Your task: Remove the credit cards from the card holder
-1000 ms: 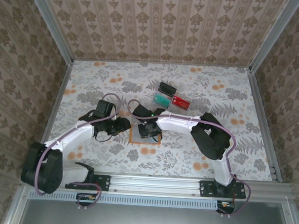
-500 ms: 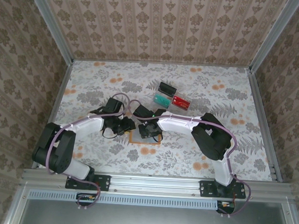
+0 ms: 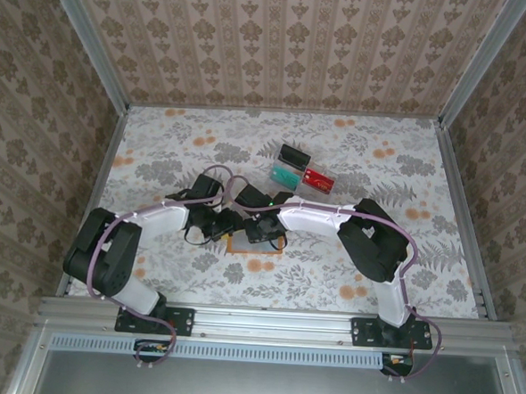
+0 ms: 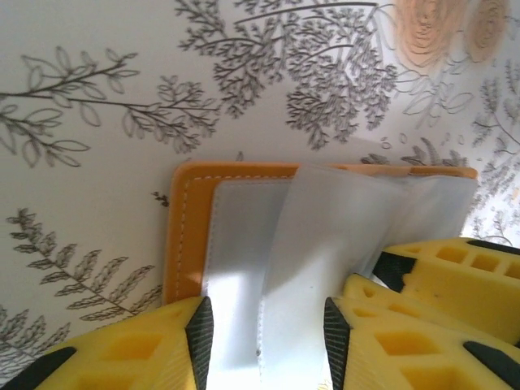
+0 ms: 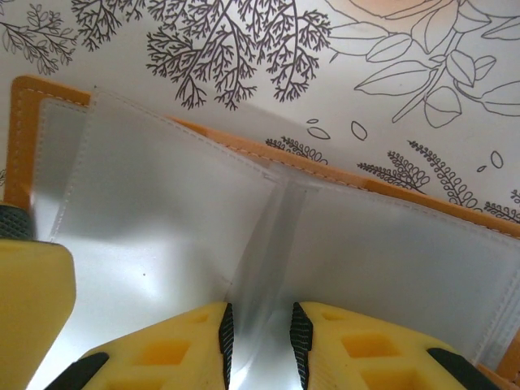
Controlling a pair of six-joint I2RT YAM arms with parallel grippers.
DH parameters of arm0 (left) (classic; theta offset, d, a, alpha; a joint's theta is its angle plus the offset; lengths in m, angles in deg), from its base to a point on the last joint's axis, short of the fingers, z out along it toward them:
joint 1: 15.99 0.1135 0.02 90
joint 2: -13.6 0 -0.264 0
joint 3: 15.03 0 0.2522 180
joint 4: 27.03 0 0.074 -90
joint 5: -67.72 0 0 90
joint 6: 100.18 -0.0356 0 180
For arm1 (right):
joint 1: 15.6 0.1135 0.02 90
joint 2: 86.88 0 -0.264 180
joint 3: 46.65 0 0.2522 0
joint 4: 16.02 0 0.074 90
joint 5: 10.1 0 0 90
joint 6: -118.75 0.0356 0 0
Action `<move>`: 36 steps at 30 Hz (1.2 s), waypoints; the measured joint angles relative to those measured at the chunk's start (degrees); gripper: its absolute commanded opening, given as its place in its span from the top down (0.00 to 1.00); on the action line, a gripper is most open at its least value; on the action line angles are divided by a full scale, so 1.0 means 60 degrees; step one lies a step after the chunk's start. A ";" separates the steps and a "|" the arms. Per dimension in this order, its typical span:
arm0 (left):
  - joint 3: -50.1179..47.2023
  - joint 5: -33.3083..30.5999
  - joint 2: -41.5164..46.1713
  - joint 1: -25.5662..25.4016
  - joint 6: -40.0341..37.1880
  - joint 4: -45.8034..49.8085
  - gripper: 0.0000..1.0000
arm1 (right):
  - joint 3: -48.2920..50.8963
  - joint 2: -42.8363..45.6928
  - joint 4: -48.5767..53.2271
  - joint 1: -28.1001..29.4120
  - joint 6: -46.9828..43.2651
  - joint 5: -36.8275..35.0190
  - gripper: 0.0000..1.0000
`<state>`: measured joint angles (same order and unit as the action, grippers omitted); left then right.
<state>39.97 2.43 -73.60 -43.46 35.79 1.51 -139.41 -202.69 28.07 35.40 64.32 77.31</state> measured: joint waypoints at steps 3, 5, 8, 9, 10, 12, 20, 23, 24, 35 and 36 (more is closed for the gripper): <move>0.0022 -0.0135 0.0004 0.0000 0.0000 0.0080 0.55 | 0.0000 0.0000 0.0000 0.0000 0.0000 0.0000 0.69; 0.0033 -0.0215 0.0004 0.0000 -0.0004 0.0138 0.56 | 0.0000 0.0000 -0.0004 0.0000 0.0000 0.0000 0.69; 0.0033 -0.0259 -0.0007 -0.0036 -0.0004 0.0168 0.58 | 0.0000 0.0000 0.0000 0.0000 0.0000 0.0000 0.69; 0.0036 -0.0262 -0.0036 -0.0047 -0.0007 0.0168 0.59 | 0.0000 0.0000 -0.0004 0.0000 0.0000 0.0004 0.69; 0.0036 -0.0266 -0.0087 -0.0069 -0.0011 0.0164 0.59 | 0.0000 0.0000 -0.0004 0.0000 0.0000 0.0004 0.69; 0.0076 -0.0277 -0.0160 -0.0080 0.0004 0.0168 0.64 | 0.0000 0.0000 0.0000 0.0000 0.0000 0.0004 0.69; 0.0080 0.0160 -0.0270 -0.0138 0.0138 -0.0302 0.81 | 0.0029 0.0015 -0.0033 -0.0029 0.0000 0.0084 0.69; 0.0051 0.0444 -0.0270 -0.0168 0.0222 -0.0612 0.83 | 0.0095 0.0058 -0.0098 -0.0044 0.0004 0.0113 0.69; 0.0029 0.0521 -0.0270 -0.0168 0.0244 -0.0729 0.83 | 0.0138 0.0084 -0.0149 -0.0051 0.0004 0.0142 0.69; -0.0036 0.0758 0.0616 0.0280 0.0244 -0.0535 0.64 | 0.1093 0.1188 -0.1016 -0.0401 0.0117 0.0943 0.57; -0.0036 0.0765 0.0820 0.0415 0.0222 -0.0474 0.63 | 0.1126 0.1395 -0.1089 -0.0441 0.0127 0.1005 0.56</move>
<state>39.75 7.02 -68.68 -40.97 37.13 -1.33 -132.66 -194.32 21.53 32.75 65.09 83.34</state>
